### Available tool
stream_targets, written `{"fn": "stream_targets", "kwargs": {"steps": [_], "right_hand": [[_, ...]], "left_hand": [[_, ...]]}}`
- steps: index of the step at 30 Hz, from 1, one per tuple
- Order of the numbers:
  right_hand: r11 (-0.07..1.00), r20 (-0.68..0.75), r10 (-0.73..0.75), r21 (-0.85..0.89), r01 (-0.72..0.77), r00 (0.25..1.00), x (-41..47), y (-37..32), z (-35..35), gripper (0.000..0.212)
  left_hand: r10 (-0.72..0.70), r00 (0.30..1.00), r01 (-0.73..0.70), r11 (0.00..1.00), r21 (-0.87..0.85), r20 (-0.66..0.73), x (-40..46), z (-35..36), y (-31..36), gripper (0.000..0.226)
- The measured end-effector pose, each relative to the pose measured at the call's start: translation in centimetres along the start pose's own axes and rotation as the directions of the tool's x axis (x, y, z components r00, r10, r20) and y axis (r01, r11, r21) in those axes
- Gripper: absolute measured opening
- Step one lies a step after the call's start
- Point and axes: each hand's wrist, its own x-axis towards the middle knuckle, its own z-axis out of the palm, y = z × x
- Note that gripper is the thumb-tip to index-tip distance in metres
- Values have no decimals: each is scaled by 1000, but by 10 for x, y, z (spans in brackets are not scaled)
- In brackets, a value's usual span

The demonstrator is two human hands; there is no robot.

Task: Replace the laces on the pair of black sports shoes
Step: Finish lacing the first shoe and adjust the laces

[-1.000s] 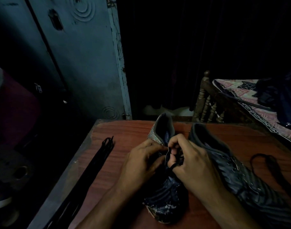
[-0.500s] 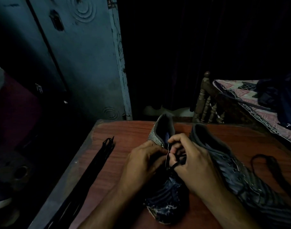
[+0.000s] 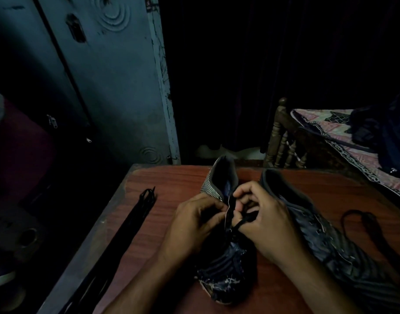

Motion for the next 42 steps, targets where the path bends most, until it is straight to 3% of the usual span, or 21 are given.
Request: {"fn": "stream_targets", "kwargs": {"steps": [19, 27, 34, 42], "right_hand": [[996, -29, -40, -77, 38, 999, -1, 3, 3, 40], [999, 26, -14, -32, 15, 1000, 0, 2, 0, 44], [998, 10, -29, -60, 29, 1000, 0, 3, 0, 43], [999, 24, -26, -24, 26, 999, -1, -2, -2, 38]], "left_hand": [[-13, 1000, 11, 997, -71, -20, -1, -1, 8, 13], [-156, 986, 163, 976, -144, 55, -2, -1, 12, 14], [-258, 962, 273, 883, -381, 91, -2, 2, 18, 17], [-271, 956, 292, 877, -382, 110, -1, 3, 14, 14]]}}
